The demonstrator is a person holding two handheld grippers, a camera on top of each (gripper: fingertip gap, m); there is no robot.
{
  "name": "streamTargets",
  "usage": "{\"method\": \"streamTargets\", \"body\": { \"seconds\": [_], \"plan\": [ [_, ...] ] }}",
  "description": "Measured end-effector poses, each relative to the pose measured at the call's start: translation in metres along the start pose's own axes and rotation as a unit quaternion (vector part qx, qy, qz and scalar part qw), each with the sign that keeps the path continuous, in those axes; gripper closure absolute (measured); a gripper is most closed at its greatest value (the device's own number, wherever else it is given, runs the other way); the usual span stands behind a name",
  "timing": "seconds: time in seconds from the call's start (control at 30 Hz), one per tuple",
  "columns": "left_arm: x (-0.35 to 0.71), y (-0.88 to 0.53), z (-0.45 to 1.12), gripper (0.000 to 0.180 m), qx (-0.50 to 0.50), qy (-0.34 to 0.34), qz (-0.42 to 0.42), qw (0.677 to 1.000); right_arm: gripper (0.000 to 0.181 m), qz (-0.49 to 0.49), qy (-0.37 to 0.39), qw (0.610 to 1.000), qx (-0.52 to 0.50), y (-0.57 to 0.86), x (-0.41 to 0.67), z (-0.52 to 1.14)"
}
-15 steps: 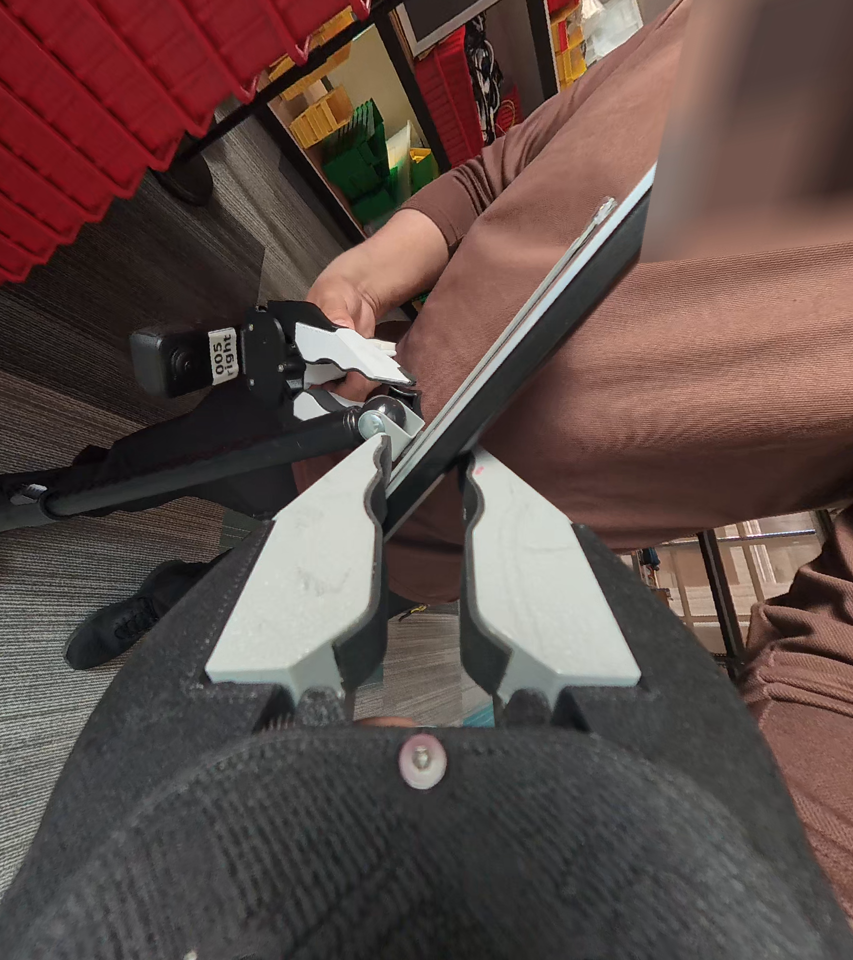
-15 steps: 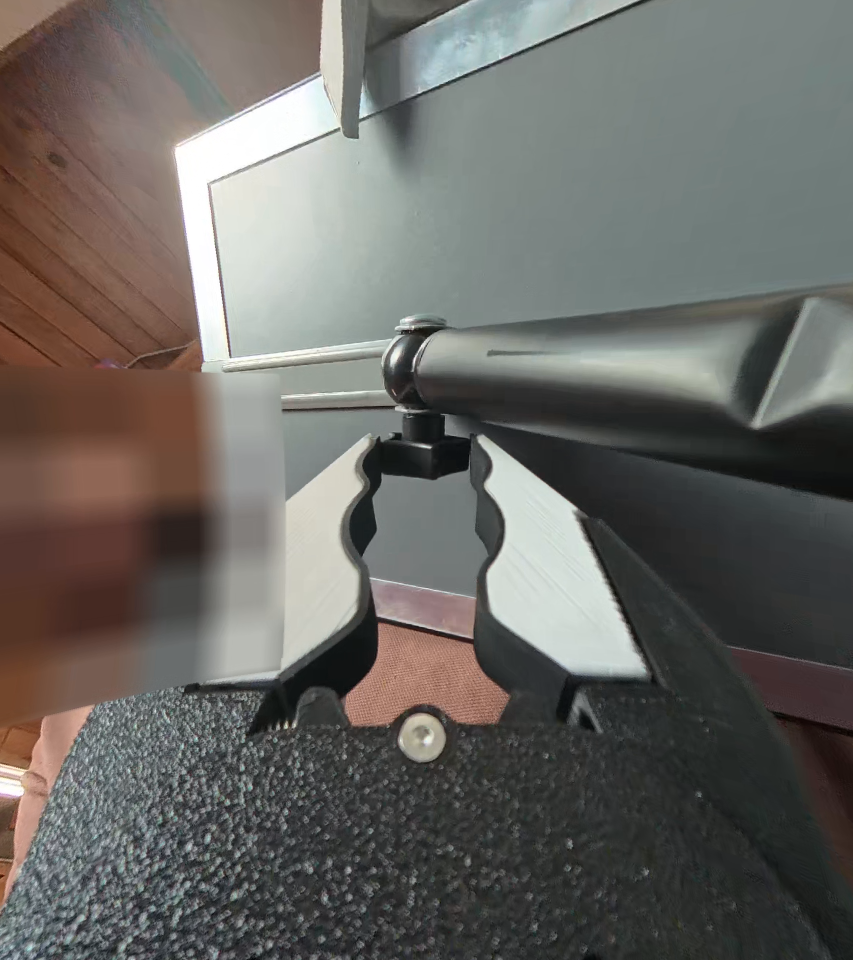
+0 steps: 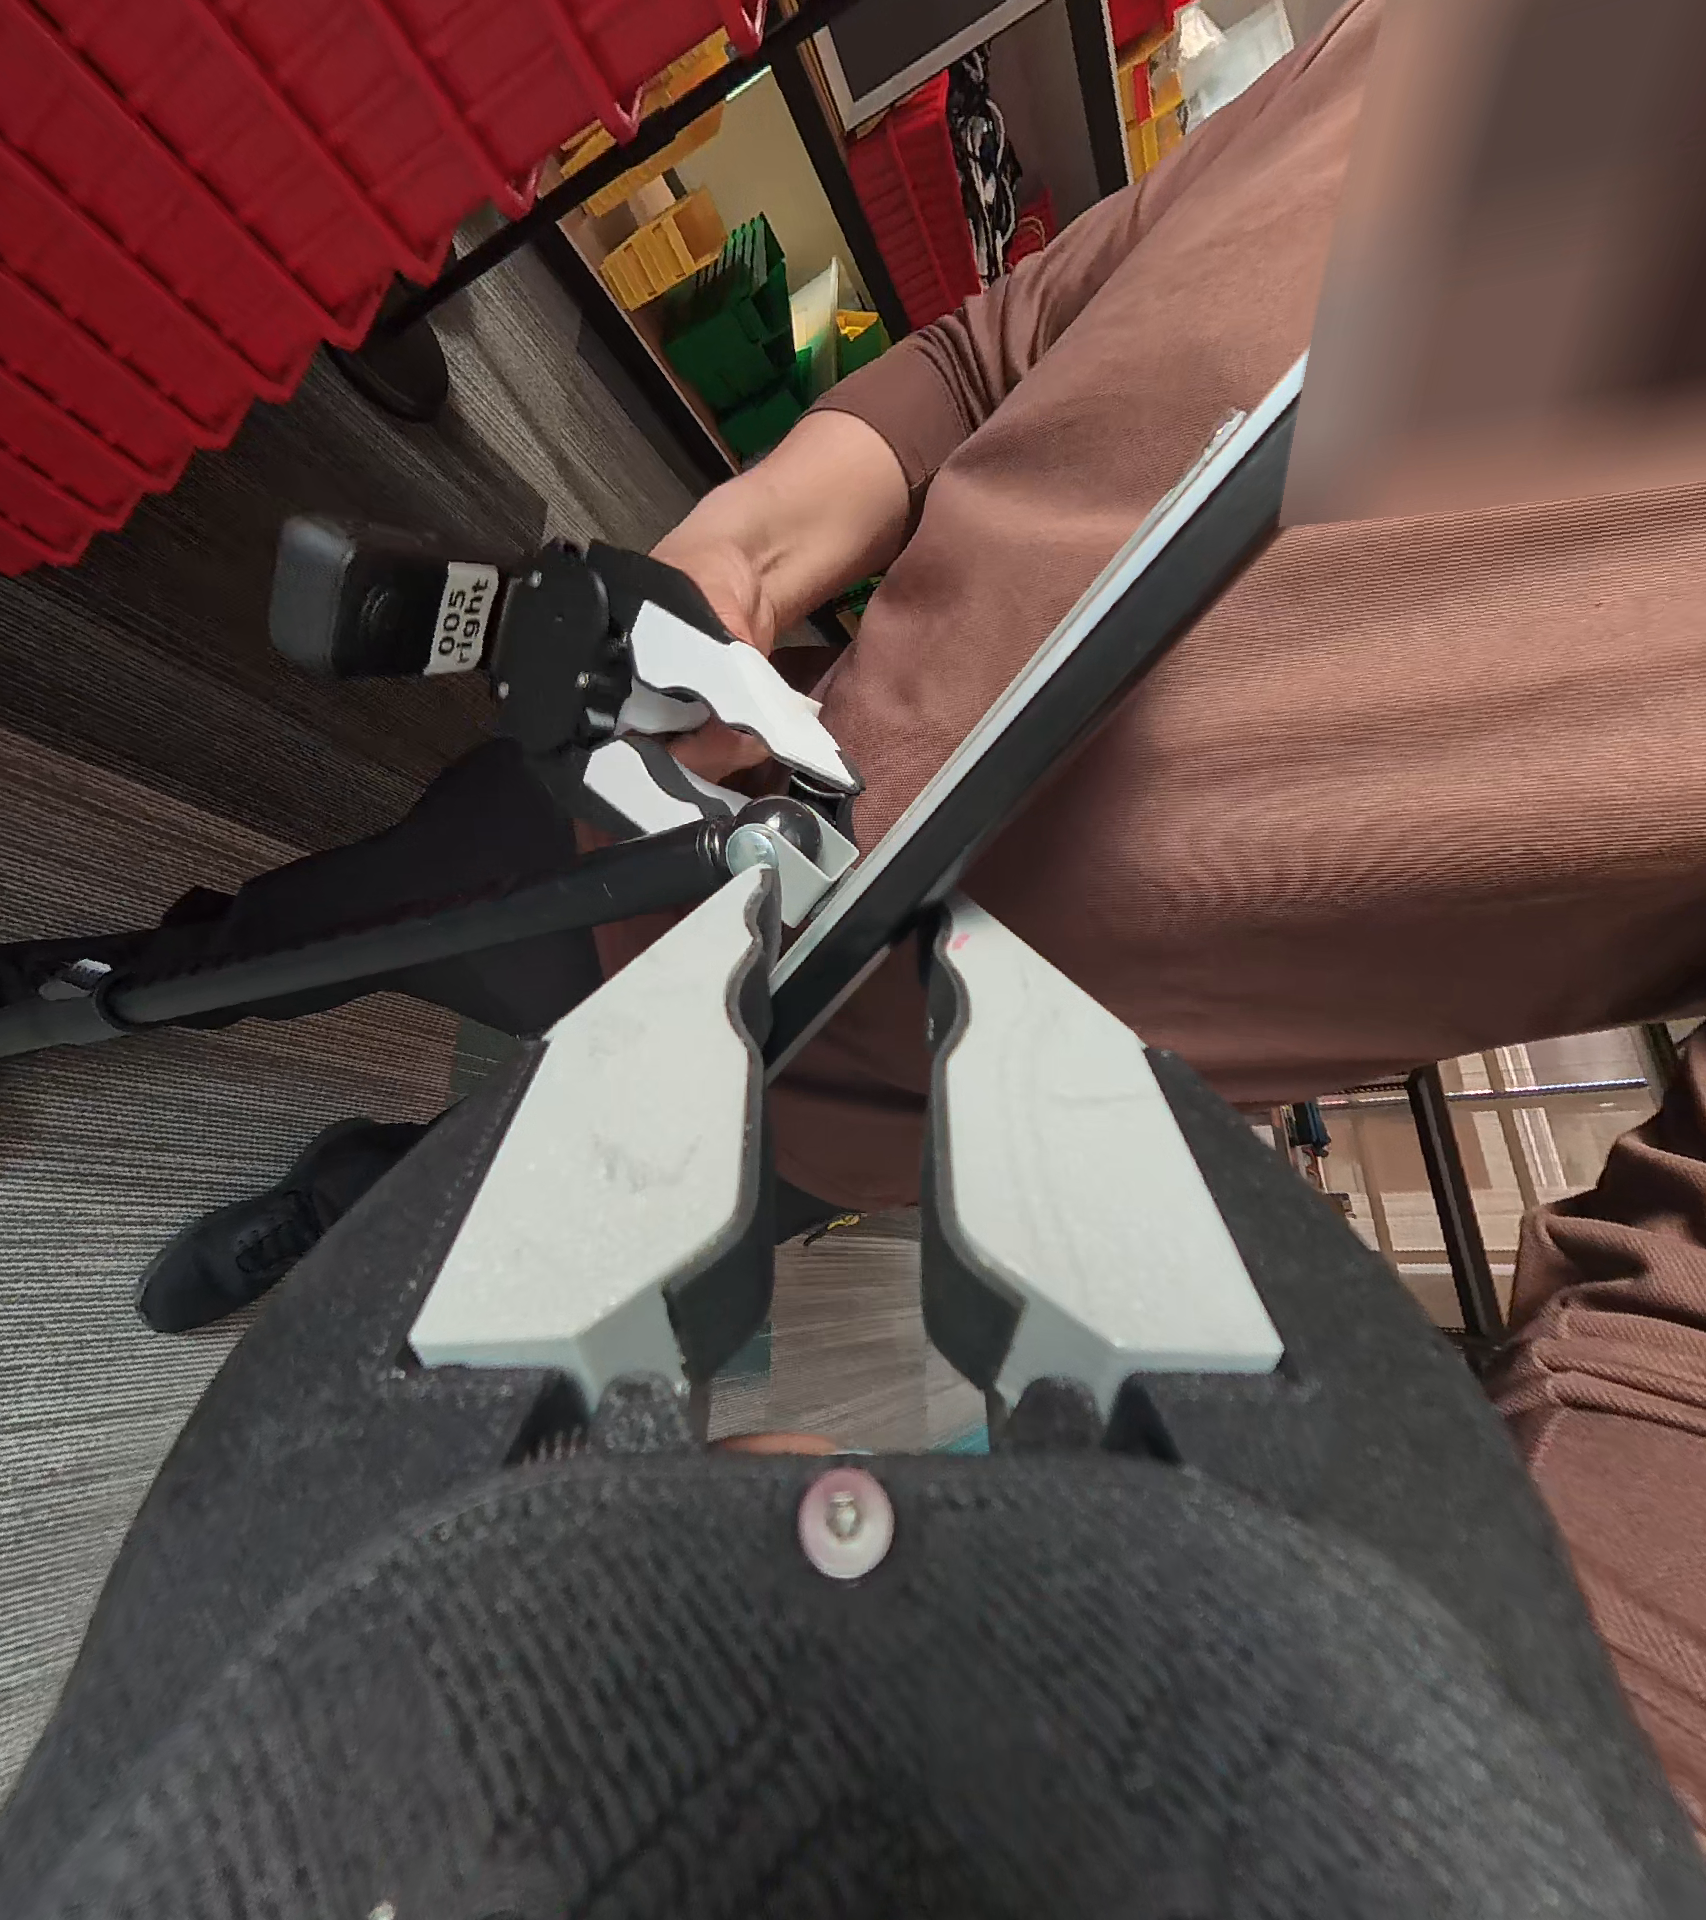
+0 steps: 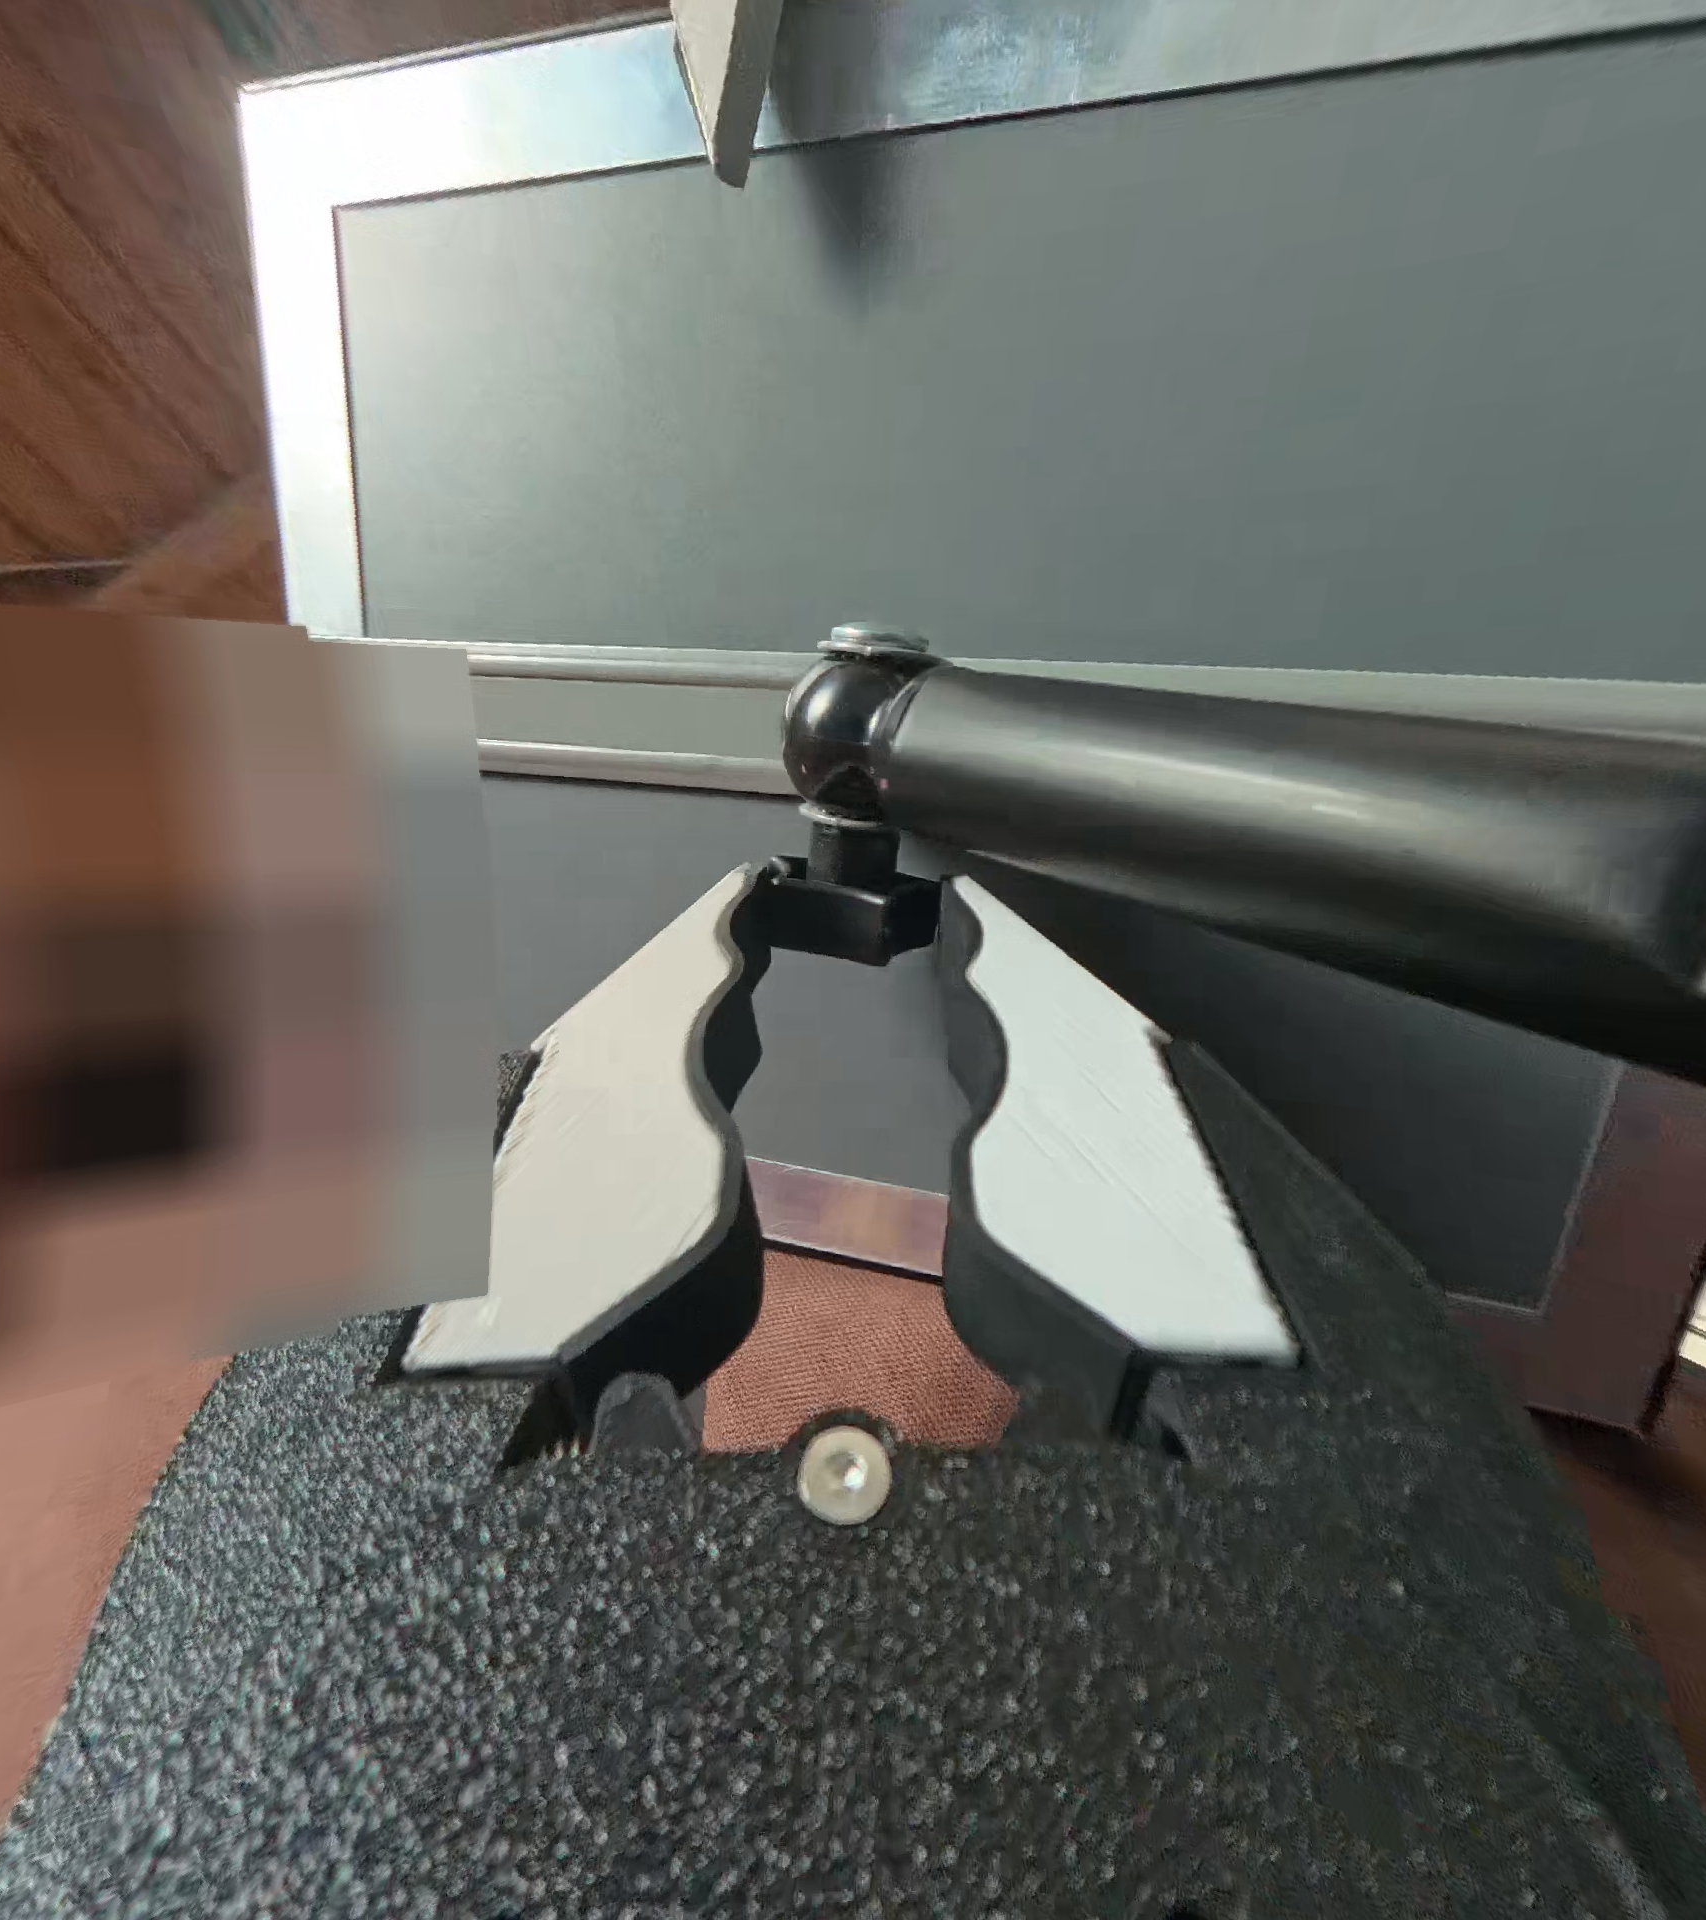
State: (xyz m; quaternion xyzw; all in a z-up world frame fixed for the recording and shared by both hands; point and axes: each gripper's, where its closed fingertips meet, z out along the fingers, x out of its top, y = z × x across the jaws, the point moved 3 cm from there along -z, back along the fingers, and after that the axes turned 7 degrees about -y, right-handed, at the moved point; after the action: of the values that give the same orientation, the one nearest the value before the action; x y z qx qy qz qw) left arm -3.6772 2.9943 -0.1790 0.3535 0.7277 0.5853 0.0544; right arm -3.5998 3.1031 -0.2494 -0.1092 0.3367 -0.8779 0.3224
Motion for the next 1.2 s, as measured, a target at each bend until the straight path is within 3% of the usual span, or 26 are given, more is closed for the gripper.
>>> {"method": "streamTargets", "body": {
  "seconds": [0.03,0.17,0.33,0.4,0.5,0.53,0.57,0.63,0.7,0.77,0.83,0.93,1.03,1.2],
  "plan": [
    [0.000,0.000,0.000,0.155,0.001,0.002,0.004,1.000,0.152,-0.003,-0.004,1.000,-0.029,-0.001,0.000,0.000],
    [0.000,-0.001,-0.001,0.155,0.000,0.002,0.008,1.000,0.152,-0.056,-0.011,0.984,-0.169,-0.004,0.001,0.002],
    [0.000,-0.002,-0.003,0.155,-0.002,-0.002,0.005,1.000,0.153,-0.118,-0.059,0.930,-0.343,-0.007,0.003,0.004],
    [0.001,-0.002,-0.003,0.155,-0.002,-0.001,0.005,1.000,0.152,-0.179,-0.105,0.872,-0.444,-0.010,0.004,0.006],
    [0.001,-0.003,-0.005,0.154,-0.001,-0.002,0.003,1.000,0.156,-0.271,-0.165,0.753,-0.576,-0.015,0.008,0.012],
    [0.000,-0.002,-0.005,0.155,-0.005,-0.006,0.002,1.000,0.156,-0.281,-0.169,0.735,-0.593,-0.015,0.007,0.013],
    [-0.001,-0.002,-0.004,0.155,-0.006,-0.005,0.001,1.000,0.155,-0.271,-0.157,0.747,-0.586,-0.014,0.006,0.013],
    [0.001,-0.002,-0.003,0.154,-0.006,0.000,0.001,1.000,0.155,-0.228,-0.098,0.817,-0.521,-0.020,0.007,0.007],
    [0.001,-0.002,-0.003,0.154,-0.006,-0.002,0.003,1.000,0.154,-0.190,-0.031,0.890,-0.413,-0.036,0.007,0.000],
    [0.001,-0.002,-0.003,0.154,-0.009,-0.002,0.002,1.000,0.158,-0.134,-0.001,0.939,-0.317,-0.038,0.000,-0.011],
    [0.002,-0.002,-0.002,0.154,-0.011,-0.003,0.000,1.000,0.145,-0.055,0.011,0.973,-0.224,-0.027,-0.006,-0.017],
    [0.004,-0.001,0.000,0.154,-0.013,-0.007,-0.003,1.000,0.139,0.000,0.013,0.992,-0.122,-0.011,-0.010,-0.011],
    [0.004,-0.001,0.000,0.154,-0.011,-0.010,-0.009,1.000,0.151,0.020,0.026,0.998,-0.047,-0.005,-0.005,-0.005],
    [0.001,-0.001,-0.001,0.154,-0.004,-0.006,-0.010,1.000,0.151,0.001,0.025,0.997,-0.073,-0.003,-0.005,-0.002]
  ]
}}
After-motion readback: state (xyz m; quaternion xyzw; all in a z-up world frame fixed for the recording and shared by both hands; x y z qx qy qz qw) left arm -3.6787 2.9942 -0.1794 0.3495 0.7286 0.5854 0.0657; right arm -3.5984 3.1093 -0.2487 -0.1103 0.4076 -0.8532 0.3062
